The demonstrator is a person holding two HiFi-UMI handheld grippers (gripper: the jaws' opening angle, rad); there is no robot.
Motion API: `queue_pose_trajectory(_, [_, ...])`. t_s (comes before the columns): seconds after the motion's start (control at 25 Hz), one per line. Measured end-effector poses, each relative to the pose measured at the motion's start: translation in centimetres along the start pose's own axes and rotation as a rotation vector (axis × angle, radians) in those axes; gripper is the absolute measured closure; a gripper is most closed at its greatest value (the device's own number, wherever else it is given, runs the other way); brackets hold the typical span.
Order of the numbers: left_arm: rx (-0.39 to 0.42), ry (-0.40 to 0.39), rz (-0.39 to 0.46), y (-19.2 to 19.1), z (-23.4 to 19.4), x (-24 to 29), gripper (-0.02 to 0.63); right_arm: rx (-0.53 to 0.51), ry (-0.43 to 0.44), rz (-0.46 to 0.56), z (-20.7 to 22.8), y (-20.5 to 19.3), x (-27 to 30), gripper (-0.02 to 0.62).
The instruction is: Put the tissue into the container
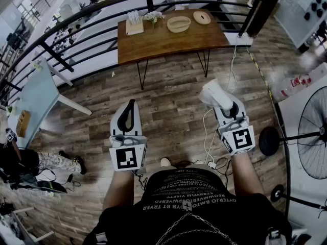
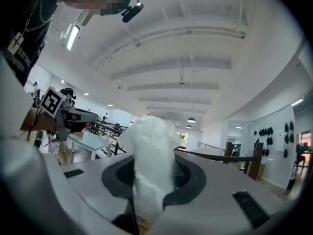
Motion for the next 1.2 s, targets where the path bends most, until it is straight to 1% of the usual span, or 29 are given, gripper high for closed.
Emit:
queue_pose_trajectory(0.12, [0.001, -0.009, 0.0, -1.5, -2.7, -1.4, 0.577, 0.023, -0.005, -0.028, -3.2, -0.6, 0.8, 0.482])
queue_pose_trajectory(0.24, [-0.031, -0.018, 0.003, -2.5, -4.5, -2.0, 0.577, 0.018, -0.009, -0.057, -5.4, -0.9, 1.4, 0.482])
queue_pose_trajectory(0.32, [-0.036, -0.042, -0.007, -3.0, -4.6, -2.4, 0.577, 0.015, -0.01, -0.069, -6.4, -0.8, 1.1, 0.482])
queue_pose_trajectory(0.44, [-0.019, -0.105, 0.007, -3.9, -3.6, -2.4, 0.577, 0.03, -0.034, -0.069, -6.6, -0.7, 0.0, 0.482])
queue_pose_trajectory(0.56, [-0.059, -0.141, -0.009, -4.9, -3.1, -2.0, 0.577, 0.064, -0.063, -0.084, -6.5, -1.5, -0.4, 0.482])
queue_pose_trajectory(0.68, [-0.062, -0.147, -0.03, -5.7, -3.1, -1.2, 0.577, 0.102, -0.079, -0.098, -5.8, -2.7, 0.0, 0.482])
queue_pose_trajectory(0.8, [-0.058, -0.129, -0.043, -6.2, -3.4, 0.2, 0.577, 0.117, -0.089, -0.103, -4.7, -3.6, 0.8, 0.482])
queue_pose_trajectory(0.96, [-0.075, -0.103, -0.035, -6.5, -2.9, 3.0, 0.577, 0.076, -0.091, -0.121, -2.2, -4.6, 2.8, 0.482])
queue_pose_trajectory(1.2, [-0.033, -0.087, -0.039, -5.9, -1.6, 10.0, 0.577, 0.066, -0.064, -0.12, 3.4, -5.2, 7.6, 0.481])
Point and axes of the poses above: the fingertips, and each gripper's own axes: x forward along the fingers, z to its right, y out of its top, the point moved 10 cm from there along -x, backward along the fingers, and after that the axes turned 7 degrees about x, right-handed, at the moved point
